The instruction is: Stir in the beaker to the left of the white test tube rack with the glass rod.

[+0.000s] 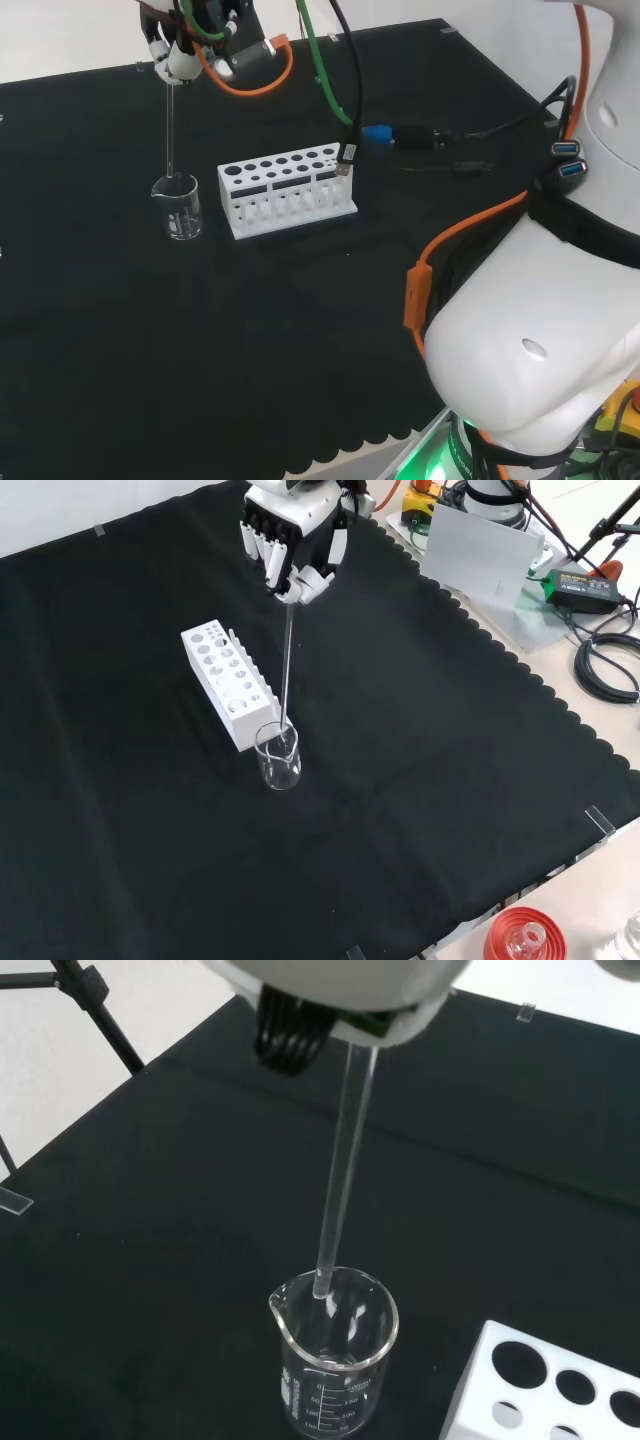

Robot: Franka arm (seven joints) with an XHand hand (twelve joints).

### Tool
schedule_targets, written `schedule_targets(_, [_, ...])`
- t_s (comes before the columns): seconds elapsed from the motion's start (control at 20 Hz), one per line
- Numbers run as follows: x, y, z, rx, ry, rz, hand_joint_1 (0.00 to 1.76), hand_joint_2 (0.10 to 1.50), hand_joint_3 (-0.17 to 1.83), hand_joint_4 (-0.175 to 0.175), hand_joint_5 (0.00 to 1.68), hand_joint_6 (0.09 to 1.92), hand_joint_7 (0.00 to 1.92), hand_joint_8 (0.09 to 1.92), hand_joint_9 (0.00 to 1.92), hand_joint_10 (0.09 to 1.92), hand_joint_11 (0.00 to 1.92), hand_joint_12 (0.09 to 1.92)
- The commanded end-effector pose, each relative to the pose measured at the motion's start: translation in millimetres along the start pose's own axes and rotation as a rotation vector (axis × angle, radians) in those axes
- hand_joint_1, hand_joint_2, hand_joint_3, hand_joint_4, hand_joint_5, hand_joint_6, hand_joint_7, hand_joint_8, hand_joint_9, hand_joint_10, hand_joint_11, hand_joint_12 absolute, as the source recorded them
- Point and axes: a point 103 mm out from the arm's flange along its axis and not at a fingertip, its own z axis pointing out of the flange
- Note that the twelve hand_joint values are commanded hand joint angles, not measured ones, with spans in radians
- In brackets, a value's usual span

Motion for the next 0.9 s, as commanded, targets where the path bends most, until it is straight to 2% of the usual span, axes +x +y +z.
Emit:
schedule_targets(0.05, [3.4,7.0,13.9,0.012,0.001,-0.008,1.19,0.72,0.77,-0.175,1.04,1.11,1.50,0.77,1.73,0.55,1.58,0.78])
schedule_targets(0.9, [-9.2,36.2,72.4,0.080,0.025,-0.042,1.19,0.72,0.77,-0.175,1.04,1.11,1.51,0.77,1.73,0.55,1.58,0.78])
